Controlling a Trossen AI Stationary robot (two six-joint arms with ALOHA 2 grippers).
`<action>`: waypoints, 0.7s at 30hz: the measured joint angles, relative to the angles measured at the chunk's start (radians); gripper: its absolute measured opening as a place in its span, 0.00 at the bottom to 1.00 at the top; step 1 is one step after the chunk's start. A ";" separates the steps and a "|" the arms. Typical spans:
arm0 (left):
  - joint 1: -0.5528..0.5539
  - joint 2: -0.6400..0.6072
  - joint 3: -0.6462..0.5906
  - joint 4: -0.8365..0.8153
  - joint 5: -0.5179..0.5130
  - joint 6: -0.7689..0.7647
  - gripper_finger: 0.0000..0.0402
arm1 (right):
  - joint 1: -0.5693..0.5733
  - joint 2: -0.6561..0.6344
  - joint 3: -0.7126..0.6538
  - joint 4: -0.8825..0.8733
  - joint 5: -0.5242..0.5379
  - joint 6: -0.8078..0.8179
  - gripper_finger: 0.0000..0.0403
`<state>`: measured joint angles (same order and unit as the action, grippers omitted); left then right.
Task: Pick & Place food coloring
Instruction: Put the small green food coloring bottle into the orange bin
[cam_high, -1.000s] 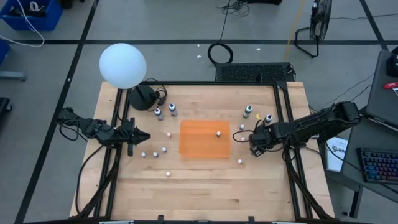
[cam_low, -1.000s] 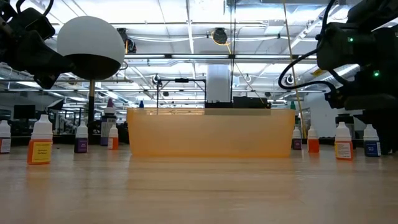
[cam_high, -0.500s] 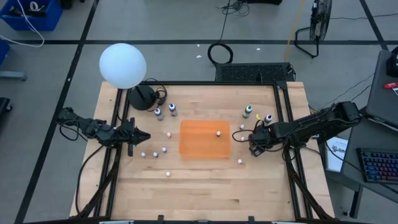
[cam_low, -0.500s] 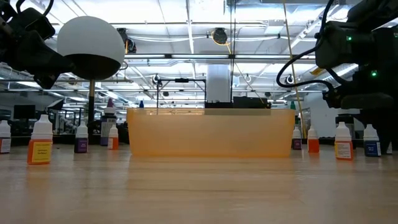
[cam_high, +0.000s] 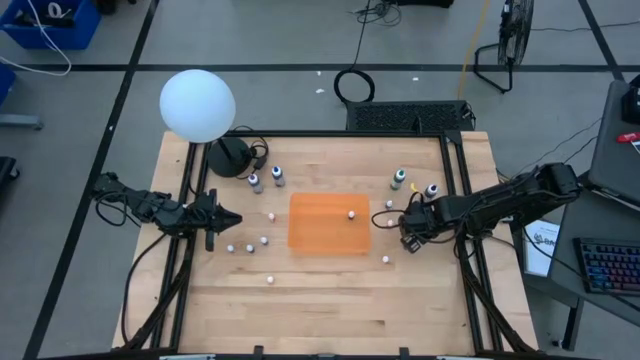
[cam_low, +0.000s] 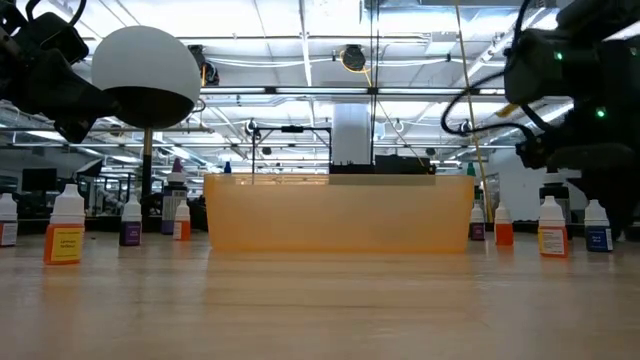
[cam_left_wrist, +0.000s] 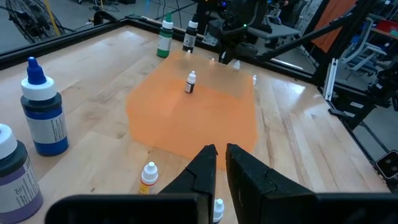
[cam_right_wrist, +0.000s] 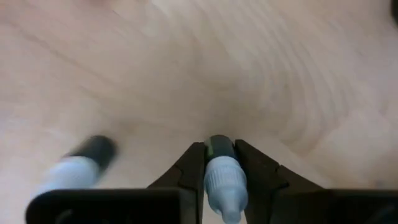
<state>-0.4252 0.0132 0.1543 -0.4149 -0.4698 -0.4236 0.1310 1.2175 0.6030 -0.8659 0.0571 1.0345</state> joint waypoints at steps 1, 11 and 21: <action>0.000 0.000 0.000 0.000 0.000 0.000 0.10 | 0.000 0.000 0.020 -0.012 0.006 -0.005 0.14; 0.000 0.000 0.000 0.000 0.000 0.000 0.10 | 0.002 0.013 0.375 -0.127 0.176 -0.142 0.14; 0.000 0.000 0.000 0.000 0.000 0.000 0.10 | -0.012 0.342 0.836 -0.190 0.227 -0.417 0.14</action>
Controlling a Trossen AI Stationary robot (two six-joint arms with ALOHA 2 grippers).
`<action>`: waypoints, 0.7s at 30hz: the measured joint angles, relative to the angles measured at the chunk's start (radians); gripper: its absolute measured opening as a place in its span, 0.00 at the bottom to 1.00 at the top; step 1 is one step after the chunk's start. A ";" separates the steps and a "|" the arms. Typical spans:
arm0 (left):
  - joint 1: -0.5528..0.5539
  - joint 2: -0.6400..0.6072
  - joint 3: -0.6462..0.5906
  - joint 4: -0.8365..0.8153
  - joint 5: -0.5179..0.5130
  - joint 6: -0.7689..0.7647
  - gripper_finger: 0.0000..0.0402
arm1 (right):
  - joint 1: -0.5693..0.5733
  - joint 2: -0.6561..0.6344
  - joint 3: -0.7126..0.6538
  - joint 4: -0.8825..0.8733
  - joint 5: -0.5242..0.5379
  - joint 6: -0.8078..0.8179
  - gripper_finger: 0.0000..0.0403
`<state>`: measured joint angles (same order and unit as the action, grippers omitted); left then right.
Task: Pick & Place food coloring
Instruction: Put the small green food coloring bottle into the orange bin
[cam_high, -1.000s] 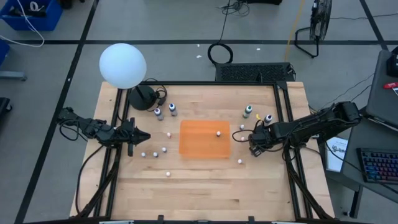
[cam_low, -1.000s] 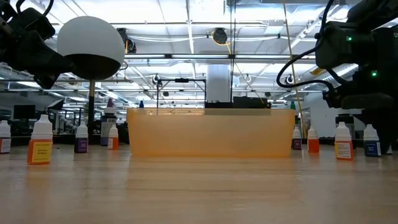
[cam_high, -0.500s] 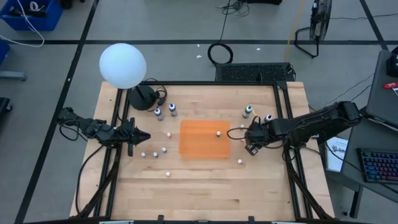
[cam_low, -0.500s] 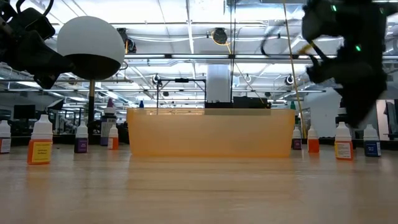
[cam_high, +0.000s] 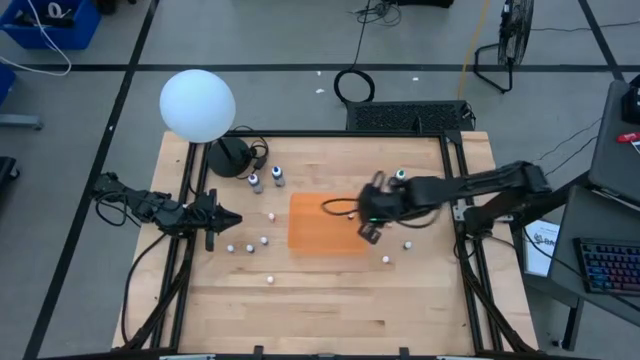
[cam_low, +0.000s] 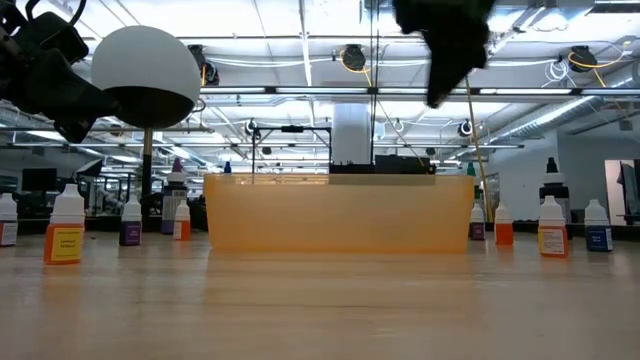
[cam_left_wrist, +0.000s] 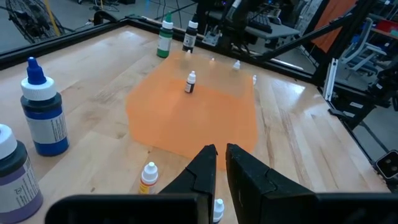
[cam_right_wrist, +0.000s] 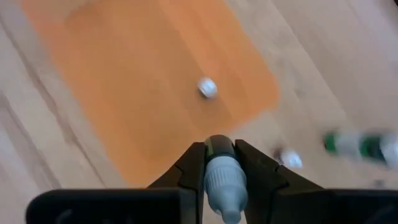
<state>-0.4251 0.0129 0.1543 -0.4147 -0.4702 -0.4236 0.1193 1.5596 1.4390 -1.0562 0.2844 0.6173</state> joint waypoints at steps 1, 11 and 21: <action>0.000 0.000 0.000 0.000 0.000 0.000 0.10 | -0.002 0.051 0.052 -0.010 -0.006 -0.034 0.14; 0.000 0.000 0.000 0.000 0.000 0.000 0.10 | -0.008 0.434 0.297 -0.051 -0.159 -0.260 0.14; 0.000 0.000 0.000 0.003 0.000 0.000 0.10 | -0.008 0.556 0.240 -0.020 -0.210 -0.282 0.14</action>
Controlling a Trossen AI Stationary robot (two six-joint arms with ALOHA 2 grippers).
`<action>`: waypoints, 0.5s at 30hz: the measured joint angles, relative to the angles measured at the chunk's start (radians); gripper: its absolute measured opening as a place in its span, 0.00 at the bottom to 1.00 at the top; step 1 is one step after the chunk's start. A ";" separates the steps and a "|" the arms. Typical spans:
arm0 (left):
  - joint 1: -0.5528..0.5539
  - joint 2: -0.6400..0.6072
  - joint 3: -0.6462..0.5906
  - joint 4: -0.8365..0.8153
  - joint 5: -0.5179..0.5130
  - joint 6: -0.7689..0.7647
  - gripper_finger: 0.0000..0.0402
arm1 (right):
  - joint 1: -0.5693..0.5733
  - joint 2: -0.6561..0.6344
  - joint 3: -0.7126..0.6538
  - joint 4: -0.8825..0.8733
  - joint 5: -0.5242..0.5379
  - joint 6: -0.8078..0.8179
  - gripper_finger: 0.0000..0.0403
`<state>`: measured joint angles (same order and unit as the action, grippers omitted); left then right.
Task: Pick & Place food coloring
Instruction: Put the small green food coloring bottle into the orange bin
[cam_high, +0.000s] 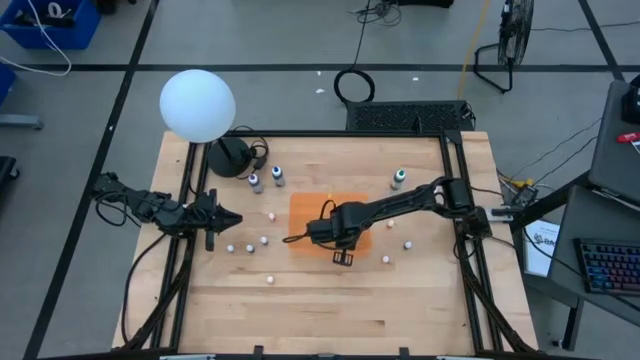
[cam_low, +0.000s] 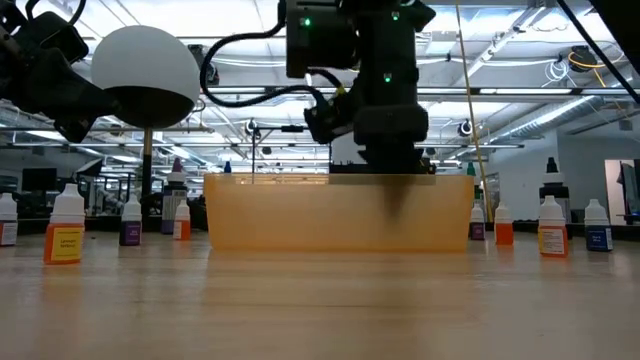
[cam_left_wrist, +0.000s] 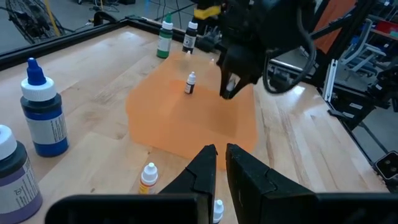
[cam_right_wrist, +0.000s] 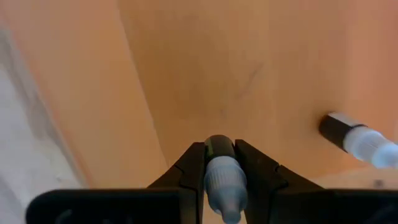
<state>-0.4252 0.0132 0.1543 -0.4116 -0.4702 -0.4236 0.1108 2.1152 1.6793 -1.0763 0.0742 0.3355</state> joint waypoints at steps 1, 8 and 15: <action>0.000 0.000 0.000 -0.001 0.000 0.000 0.10 | 0.000 0.003 -0.008 0.018 -0.001 0.000 0.14; 0.000 0.000 0.000 -0.002 0.000 0.000 0.10 | 0.002 0.003 -0.064 0.091 -0.006 0.000 0.14; 0.000 0.000 0.000 -0.003 0.000 0.000 0.10 | 0.002 0.003 -0.073 0.105 -0.006 0.016 0.21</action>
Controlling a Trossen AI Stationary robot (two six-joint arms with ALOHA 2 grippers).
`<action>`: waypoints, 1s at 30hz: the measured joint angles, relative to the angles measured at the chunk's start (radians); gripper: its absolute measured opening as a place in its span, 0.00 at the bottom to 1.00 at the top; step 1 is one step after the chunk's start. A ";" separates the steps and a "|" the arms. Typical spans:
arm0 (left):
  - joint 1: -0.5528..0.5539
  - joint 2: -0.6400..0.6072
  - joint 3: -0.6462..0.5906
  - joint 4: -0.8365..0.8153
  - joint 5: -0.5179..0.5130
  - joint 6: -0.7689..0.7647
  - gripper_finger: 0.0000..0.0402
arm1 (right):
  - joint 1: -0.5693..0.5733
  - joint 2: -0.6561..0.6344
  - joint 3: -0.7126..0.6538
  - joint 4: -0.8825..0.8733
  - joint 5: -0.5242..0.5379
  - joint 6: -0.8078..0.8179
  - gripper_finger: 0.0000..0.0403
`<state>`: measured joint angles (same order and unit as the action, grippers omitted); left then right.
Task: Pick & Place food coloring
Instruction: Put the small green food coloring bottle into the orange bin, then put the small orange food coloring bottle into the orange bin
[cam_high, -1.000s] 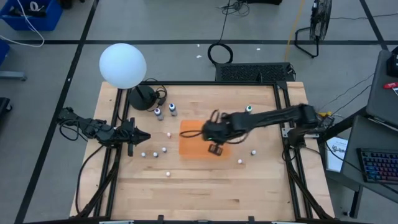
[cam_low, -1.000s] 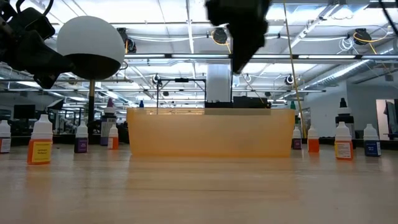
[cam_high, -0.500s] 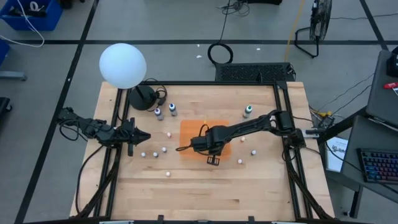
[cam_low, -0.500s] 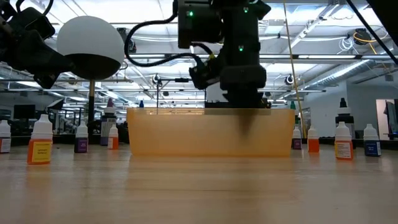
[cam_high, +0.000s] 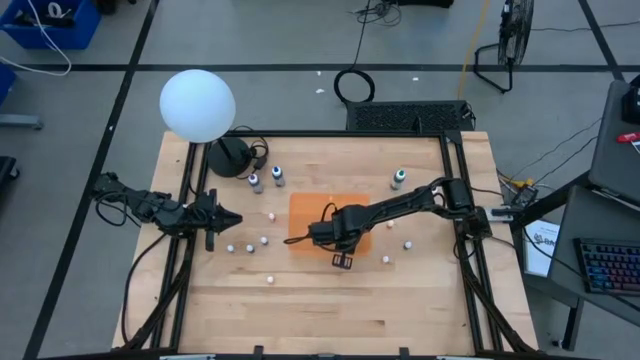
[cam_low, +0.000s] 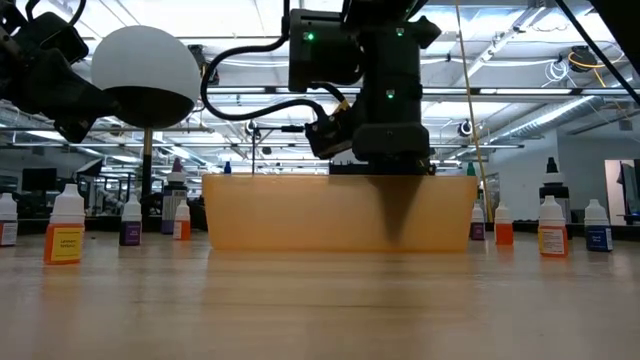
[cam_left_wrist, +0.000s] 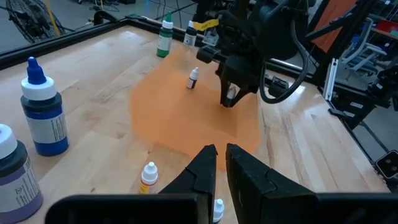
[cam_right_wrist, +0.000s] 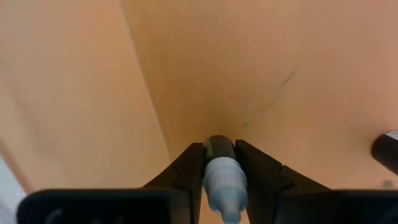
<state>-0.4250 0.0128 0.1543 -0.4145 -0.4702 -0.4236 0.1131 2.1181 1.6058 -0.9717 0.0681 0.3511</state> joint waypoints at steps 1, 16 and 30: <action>0.000 0.000 0.000 0.000 0.000 0.000 0.10 | 0.000 0.000 0.000 0.001 0.000 0.000 0.24; 0.000 0.000 0.000 0.000 0.000 0.000 0.10 | 0.000 -0.044 -0.002 0.011 0.009 0.003 0.31; 0.000 0.000 0.000 -0.001 0.000 0.000 0.10 | 0.000 -0.065 -0.002 0.033 0.006 0.003 0.32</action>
<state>-0.4252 0.0132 0.1547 -0.4151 -0.4702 -0.4236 0.1131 2.0533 1.6042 -0.9386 0.0738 0.3539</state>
